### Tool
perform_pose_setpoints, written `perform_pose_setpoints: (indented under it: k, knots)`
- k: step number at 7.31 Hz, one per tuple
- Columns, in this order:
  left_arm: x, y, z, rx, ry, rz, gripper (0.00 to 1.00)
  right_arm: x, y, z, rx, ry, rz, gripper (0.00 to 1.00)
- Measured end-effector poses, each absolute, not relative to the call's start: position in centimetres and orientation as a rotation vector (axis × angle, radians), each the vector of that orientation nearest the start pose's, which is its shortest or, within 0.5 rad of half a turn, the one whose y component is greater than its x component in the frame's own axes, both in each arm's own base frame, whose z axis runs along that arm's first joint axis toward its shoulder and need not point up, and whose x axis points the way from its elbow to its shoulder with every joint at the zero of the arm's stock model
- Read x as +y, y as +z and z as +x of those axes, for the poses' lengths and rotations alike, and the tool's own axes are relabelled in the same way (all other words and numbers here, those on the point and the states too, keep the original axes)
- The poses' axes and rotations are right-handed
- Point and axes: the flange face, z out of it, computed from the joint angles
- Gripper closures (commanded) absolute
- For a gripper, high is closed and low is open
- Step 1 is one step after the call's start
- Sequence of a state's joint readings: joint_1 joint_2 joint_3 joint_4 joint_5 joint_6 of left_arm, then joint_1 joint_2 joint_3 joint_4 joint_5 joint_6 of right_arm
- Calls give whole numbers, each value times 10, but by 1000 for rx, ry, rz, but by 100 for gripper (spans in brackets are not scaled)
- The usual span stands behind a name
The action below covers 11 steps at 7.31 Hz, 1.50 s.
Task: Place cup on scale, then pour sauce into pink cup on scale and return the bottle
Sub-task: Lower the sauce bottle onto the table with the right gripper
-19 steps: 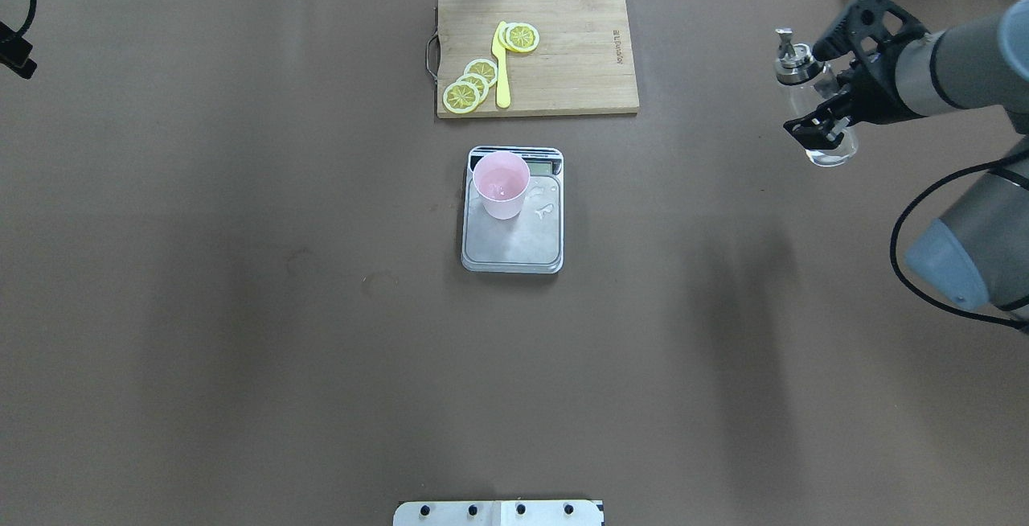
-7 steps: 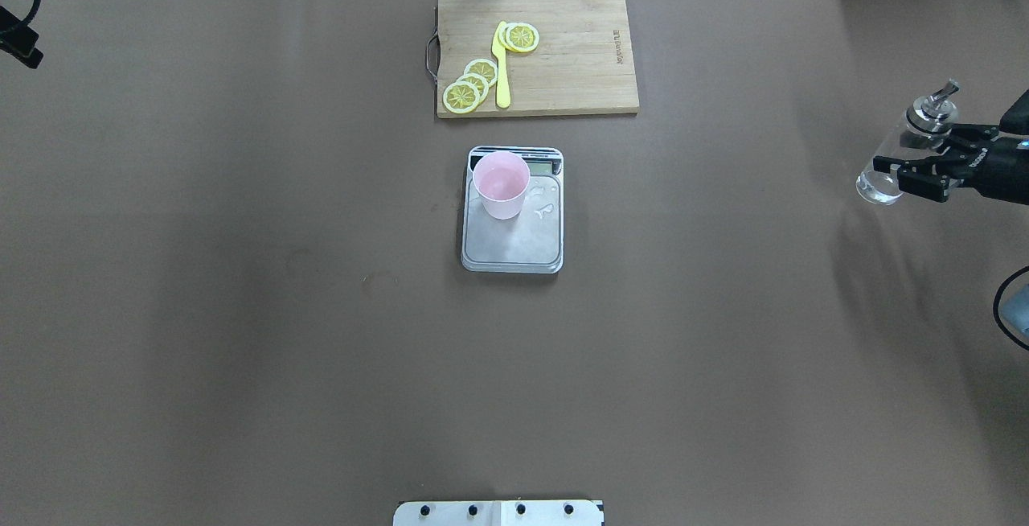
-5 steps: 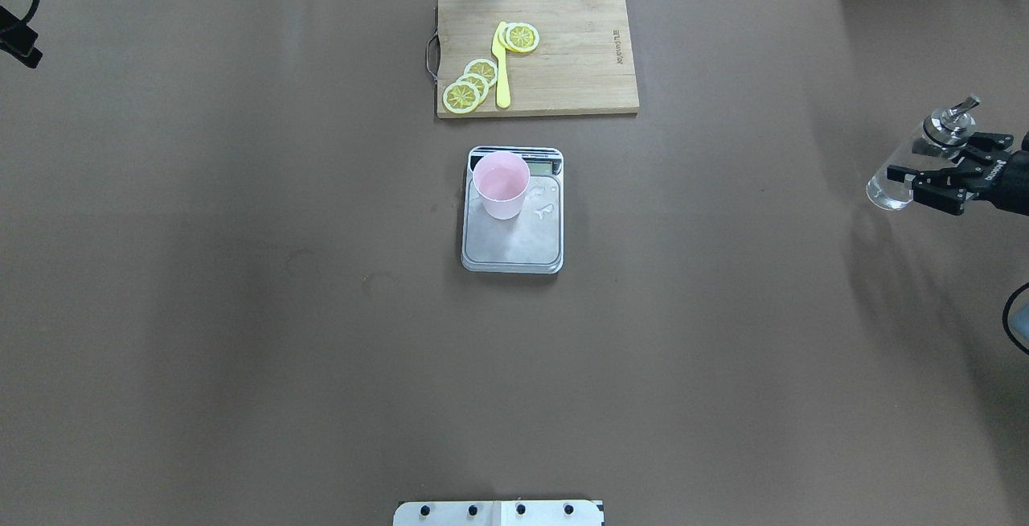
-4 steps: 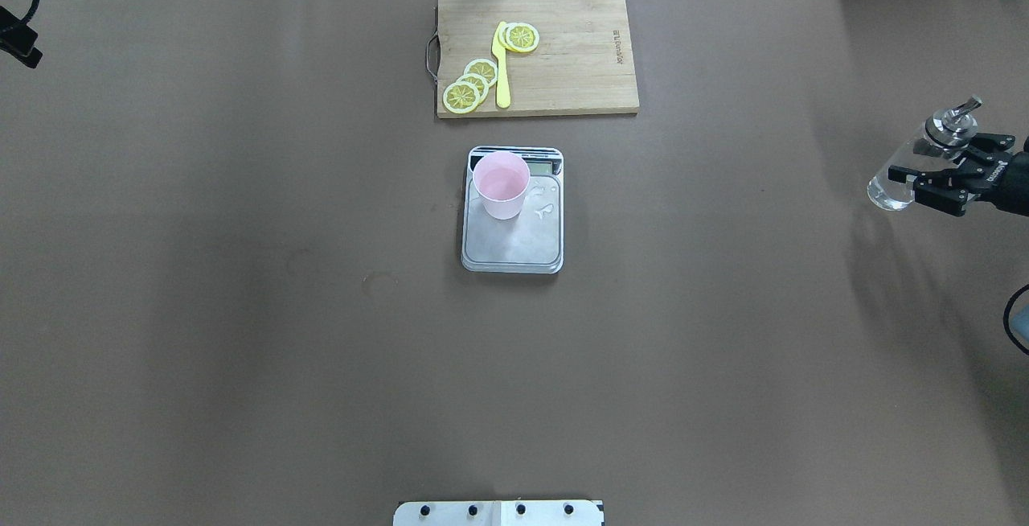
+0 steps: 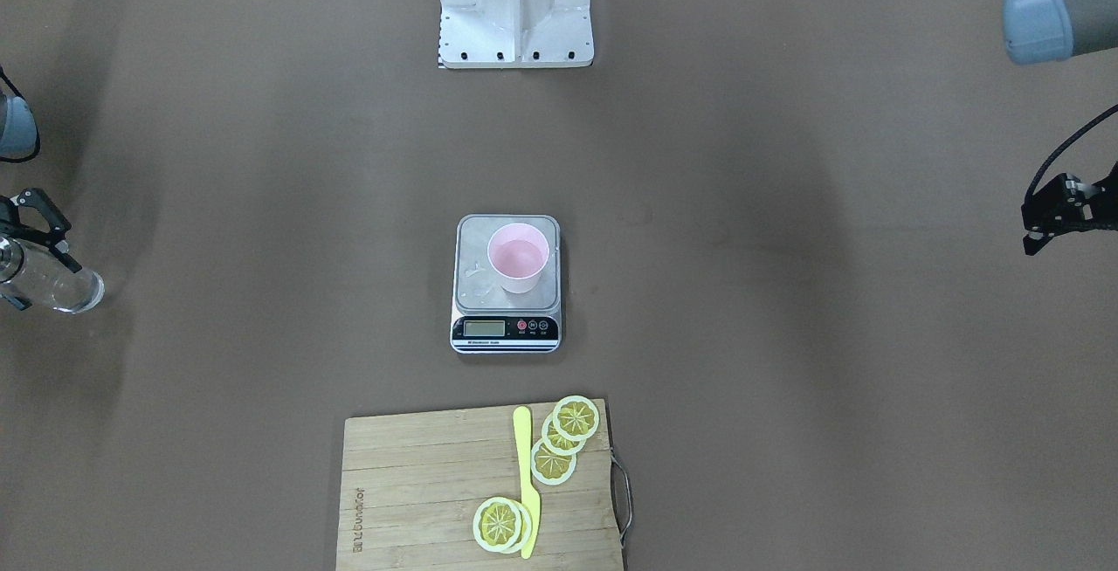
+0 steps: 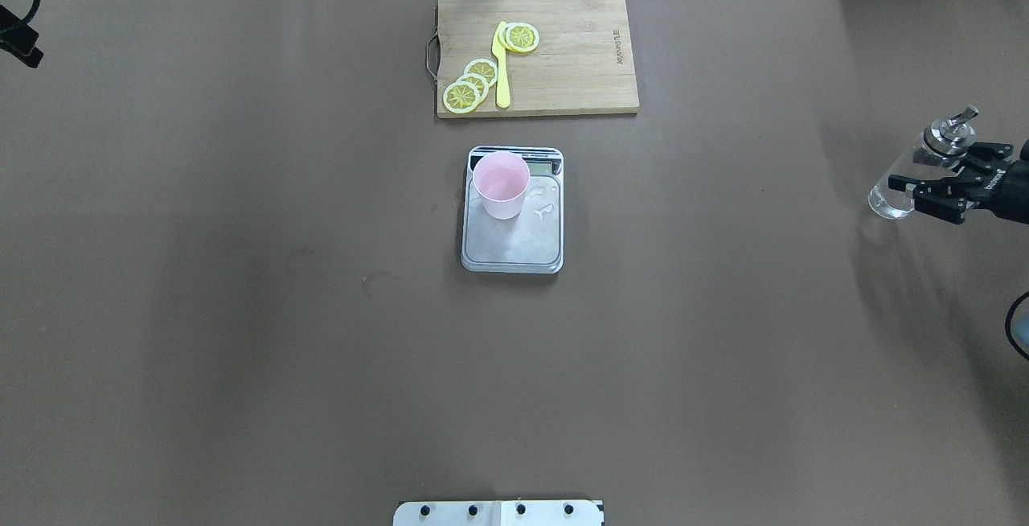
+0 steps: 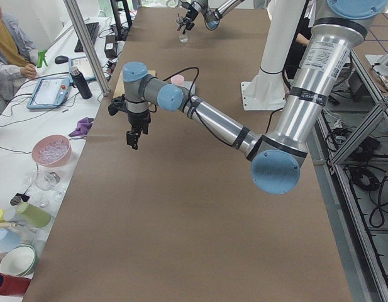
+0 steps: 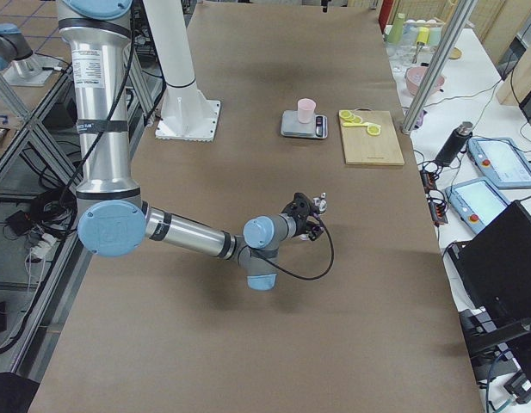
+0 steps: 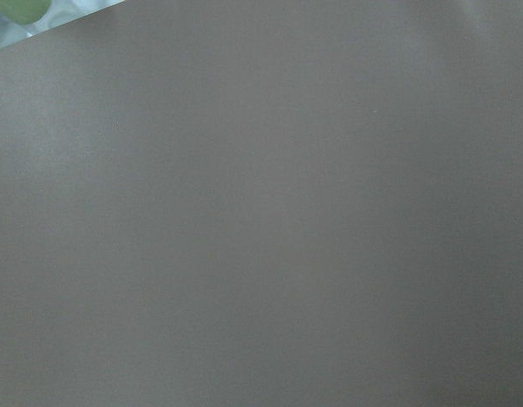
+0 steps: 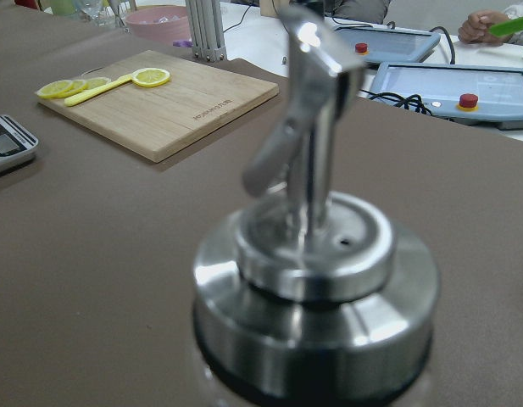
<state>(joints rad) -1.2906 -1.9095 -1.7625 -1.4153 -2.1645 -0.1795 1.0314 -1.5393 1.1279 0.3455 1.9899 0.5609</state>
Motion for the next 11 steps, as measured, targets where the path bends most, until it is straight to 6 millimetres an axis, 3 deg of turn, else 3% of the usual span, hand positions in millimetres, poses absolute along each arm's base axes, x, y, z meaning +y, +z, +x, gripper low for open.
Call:
perform_pose_setpoints:
  k: [1,2,3,4,9,11]
  knots:
    - [-601,405,92,655,208,222,2,-450,652,-164,-1063,-301,1080,96]
    - [-601,404,92,655,208,223,2,-450,653,-165,-1064,-304,1076,85]
    - [-601,403,92,656,208,223,2,-449,653,-165,-1066,-307,1074,60]
    - [-601,403,92,656,207,224,2,-448,653,-166,-1070,-312,1071,1]
    - [-602,400,93,657,205,226,2,-436,659,-166,-1088,-391,1043,0]
    - [-603,398,93,657,205,228,2,-403,681,-145,-1083,-400,1034,0]
